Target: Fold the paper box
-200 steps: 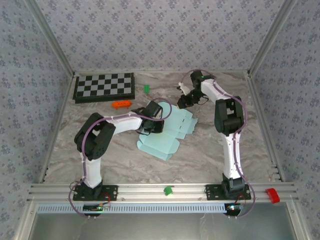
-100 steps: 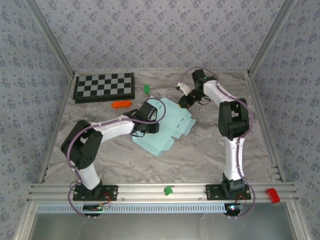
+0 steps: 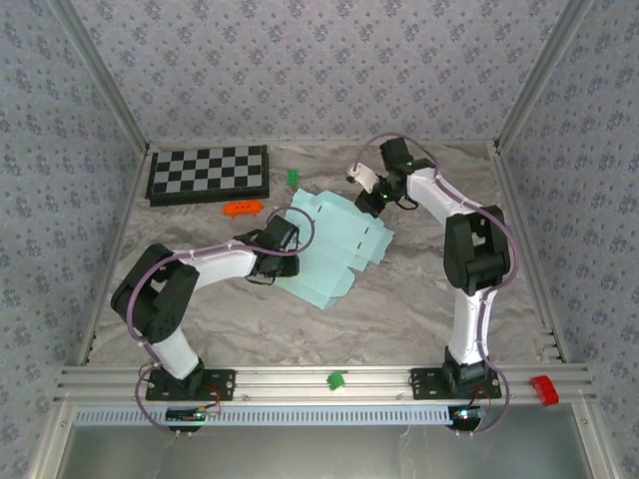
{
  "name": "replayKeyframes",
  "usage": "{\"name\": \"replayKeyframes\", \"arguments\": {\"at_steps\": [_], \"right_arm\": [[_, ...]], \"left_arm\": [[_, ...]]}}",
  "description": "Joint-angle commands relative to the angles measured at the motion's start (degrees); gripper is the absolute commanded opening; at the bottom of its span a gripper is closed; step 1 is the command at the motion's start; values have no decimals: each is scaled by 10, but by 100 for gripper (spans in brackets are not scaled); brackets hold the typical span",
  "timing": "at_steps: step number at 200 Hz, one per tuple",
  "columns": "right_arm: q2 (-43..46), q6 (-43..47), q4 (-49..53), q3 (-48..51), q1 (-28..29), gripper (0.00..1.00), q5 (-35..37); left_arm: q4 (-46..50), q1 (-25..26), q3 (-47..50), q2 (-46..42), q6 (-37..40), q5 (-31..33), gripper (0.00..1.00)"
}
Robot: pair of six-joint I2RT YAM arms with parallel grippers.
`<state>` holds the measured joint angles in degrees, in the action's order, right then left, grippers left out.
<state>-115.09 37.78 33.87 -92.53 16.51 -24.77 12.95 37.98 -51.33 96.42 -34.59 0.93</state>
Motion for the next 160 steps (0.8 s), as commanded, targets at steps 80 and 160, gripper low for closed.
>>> {"name": "replayKeyframes", "arguments": {"at_steps": [80,160], "right_arm": [[122,54,-175,120,56,0,156],[186,105,-350,265,119,0,260]], "left_arm": [[-82,-2,53,-3,-53,-43,7],[-119,1,55,13,-73,-55,6]]}}
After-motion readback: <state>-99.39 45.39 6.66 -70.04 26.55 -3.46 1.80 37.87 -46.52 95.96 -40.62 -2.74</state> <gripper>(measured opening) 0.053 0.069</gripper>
